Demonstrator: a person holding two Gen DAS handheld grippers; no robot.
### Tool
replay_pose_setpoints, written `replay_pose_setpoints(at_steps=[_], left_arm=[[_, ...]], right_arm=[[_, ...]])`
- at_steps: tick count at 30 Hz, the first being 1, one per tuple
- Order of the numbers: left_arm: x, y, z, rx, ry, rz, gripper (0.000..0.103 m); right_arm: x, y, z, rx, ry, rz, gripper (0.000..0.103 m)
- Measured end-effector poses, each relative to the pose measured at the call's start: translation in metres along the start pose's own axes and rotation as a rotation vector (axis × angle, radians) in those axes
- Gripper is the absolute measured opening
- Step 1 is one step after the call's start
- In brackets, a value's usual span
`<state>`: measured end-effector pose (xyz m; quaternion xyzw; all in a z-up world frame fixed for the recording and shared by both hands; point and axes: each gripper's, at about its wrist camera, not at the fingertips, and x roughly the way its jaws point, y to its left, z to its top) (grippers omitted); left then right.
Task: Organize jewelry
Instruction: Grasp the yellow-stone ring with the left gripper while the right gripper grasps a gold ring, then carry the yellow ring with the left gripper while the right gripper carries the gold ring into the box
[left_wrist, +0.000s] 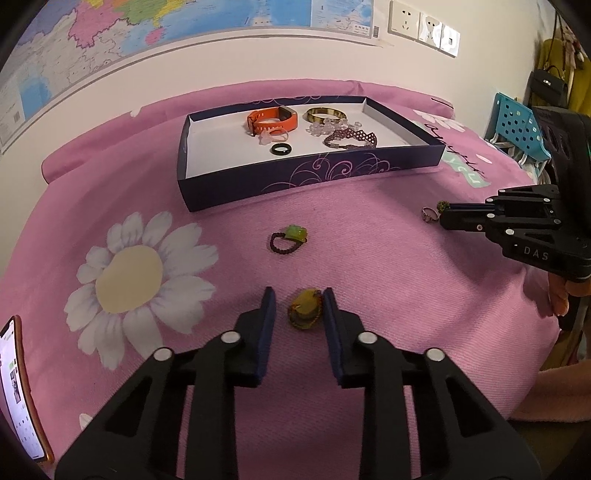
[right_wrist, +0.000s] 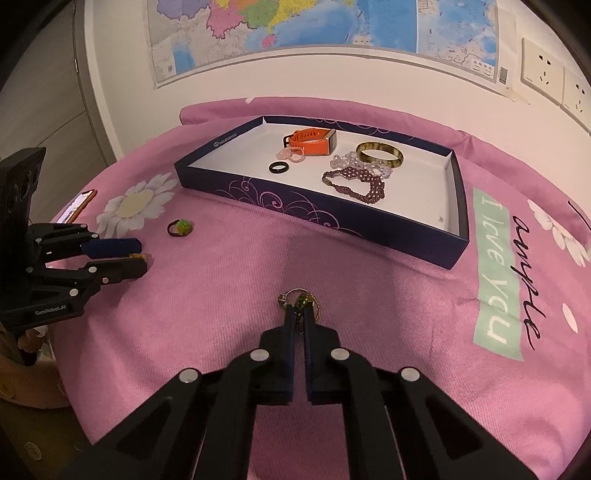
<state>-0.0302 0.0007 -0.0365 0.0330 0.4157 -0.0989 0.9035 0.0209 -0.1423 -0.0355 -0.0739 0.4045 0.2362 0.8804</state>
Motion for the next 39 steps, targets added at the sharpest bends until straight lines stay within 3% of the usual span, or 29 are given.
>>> replay_pose_setpoints(at_steps=[3,39], left_arm=[[0.000,0.000,0.000,0.001,0.000,0.001,0.018],[-0.014,0.005,0.016,-0.042,-0.049,-0.021,0.017]], right_arm=[[-0.001,-0.001,-0.001,0.007,-0.002,0.004,0.003],[-0.017,-0.011,0.015,0.068,-0.081,0.046,0.003]])
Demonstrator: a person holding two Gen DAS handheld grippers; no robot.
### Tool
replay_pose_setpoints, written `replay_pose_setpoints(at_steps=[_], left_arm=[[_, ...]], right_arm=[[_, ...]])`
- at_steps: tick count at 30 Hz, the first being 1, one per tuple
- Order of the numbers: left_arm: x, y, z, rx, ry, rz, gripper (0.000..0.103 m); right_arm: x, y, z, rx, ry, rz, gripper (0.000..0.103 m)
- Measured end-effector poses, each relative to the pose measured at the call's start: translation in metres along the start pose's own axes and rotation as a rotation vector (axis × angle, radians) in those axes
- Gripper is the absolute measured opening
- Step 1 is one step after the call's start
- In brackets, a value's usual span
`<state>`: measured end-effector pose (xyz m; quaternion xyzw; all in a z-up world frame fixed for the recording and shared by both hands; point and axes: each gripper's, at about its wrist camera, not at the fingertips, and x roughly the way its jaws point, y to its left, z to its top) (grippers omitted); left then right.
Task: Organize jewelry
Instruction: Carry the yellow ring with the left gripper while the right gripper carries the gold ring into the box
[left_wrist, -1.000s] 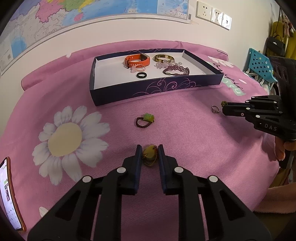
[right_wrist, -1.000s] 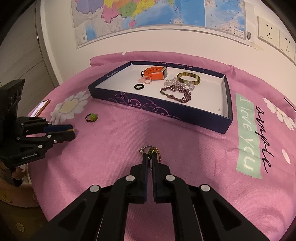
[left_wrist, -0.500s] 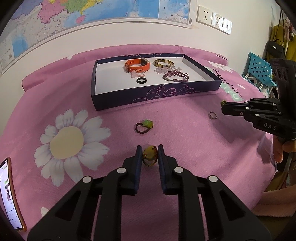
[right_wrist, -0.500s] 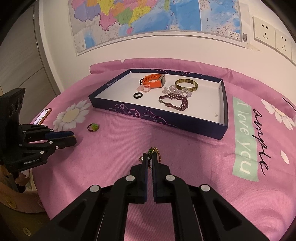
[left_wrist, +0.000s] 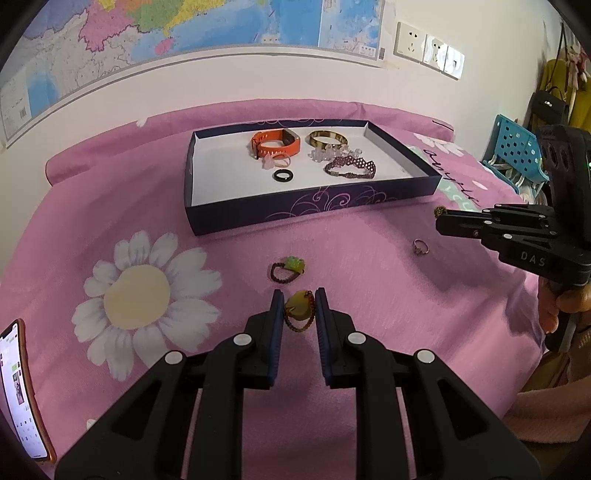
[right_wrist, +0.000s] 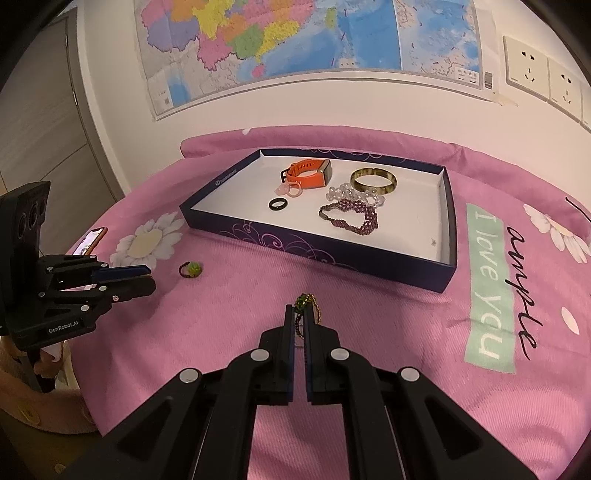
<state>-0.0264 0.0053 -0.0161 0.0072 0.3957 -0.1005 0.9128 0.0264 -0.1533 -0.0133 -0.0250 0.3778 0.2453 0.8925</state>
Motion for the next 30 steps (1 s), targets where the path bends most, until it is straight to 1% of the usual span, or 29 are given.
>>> replay_pose_setpoints(at_steps=[12,30], left_arm=[[-0.002,0.000,0.004,-0.001,-0.012,-0.009,0.017],[-0.003,0.001,0.017,-0.009,-0.043,-0.019,0.017]], right_arm=[[0.002,0.002,0.008,-0.012,-0.010,0.007,0.003],[0.004,0.001,0.018,-0.023,-0.019,0.020,0.003]])
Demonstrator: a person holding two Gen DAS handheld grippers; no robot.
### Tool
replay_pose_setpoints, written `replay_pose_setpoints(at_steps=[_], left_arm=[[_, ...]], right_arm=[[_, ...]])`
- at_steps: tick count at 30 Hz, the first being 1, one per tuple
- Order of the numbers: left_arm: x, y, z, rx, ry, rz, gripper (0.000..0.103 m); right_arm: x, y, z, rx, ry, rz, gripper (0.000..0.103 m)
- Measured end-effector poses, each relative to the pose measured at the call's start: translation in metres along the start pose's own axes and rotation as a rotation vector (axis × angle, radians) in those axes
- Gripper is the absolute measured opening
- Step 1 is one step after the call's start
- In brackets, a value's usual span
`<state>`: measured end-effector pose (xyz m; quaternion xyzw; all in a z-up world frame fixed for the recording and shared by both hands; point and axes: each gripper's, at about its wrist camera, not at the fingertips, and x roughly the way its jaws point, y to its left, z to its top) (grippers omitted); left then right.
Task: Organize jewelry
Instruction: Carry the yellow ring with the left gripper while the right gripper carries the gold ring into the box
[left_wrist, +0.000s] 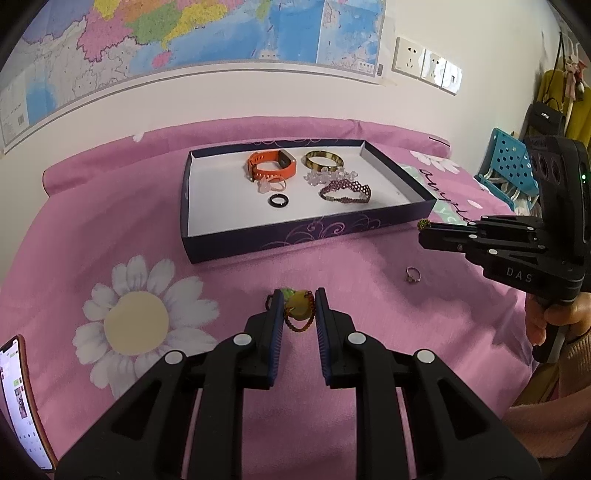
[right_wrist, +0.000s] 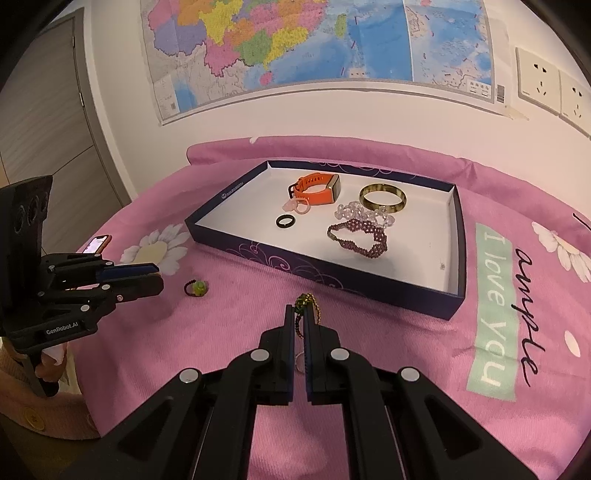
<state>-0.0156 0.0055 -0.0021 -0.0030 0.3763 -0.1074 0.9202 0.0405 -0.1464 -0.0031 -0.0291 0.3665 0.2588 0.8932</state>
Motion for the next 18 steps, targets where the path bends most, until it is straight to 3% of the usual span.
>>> replay_pose_setpoints(at_steps=[18], left_arm=[[0.004,0.003,0.025,0.004,-0.047,-0.004,0.017]], right_arm=[[0.003,-0.004,0.020,-0.014,-0.025,-0.003,0.003]])
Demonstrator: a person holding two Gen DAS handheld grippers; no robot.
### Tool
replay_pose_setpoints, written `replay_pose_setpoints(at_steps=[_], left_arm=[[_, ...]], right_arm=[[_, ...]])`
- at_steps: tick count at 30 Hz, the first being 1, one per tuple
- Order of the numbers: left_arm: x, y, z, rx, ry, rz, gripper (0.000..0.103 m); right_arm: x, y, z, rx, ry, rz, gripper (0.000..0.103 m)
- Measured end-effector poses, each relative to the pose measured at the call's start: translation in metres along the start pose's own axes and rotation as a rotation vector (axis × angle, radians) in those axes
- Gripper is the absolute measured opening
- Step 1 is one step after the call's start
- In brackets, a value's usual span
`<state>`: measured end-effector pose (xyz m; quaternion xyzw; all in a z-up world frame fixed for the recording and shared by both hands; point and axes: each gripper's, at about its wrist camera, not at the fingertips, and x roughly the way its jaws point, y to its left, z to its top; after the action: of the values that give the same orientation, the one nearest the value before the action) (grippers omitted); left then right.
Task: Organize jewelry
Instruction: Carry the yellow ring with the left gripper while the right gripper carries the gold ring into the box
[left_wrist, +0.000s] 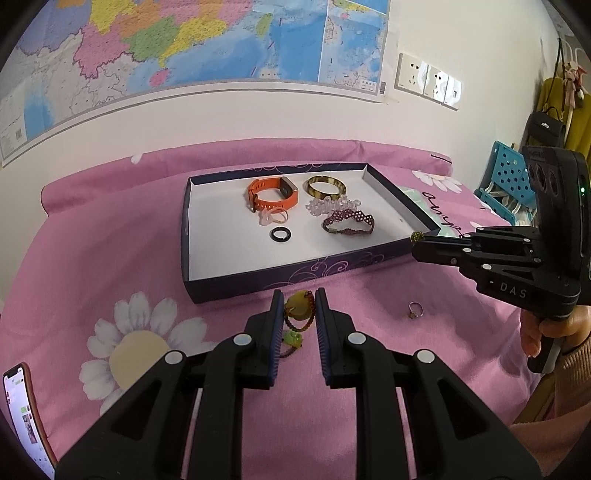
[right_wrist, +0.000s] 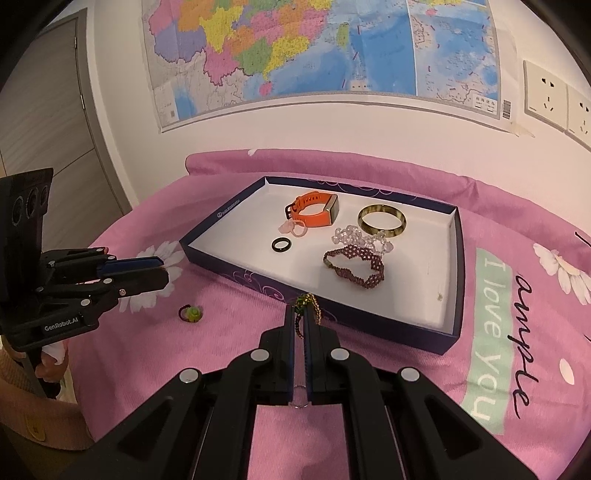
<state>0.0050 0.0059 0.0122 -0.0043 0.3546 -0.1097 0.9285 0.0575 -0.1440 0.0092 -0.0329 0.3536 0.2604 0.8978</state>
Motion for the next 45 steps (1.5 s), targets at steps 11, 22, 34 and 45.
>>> replay_pose_setpoints(at_steps=[11,22,34,45], left_arm=[[0.005,0.003,0.013,0.002,-0.021,0.010,0.017],[0.015,0.001,0.030,0.017,-0.042,0.024,0.017],[0.039,0.002,0.047,0.021,-0.030,0.038,0.017],[0.061,0.001,0.056,0.015,-0.003,0.043,0.017]], right_arm=[[0.003,-0.004,0.013,-0.006,-0.012,-0.002,0.003],[0.012,-0.011,0.026,-0.006,-0.014,-0.010,0.003],[0.032,-0.020,0.039,-0.009,0.003,-0.034,0.003],[0.059,-0.029,0.045,0.004,0.046,-0.054,0.003]])
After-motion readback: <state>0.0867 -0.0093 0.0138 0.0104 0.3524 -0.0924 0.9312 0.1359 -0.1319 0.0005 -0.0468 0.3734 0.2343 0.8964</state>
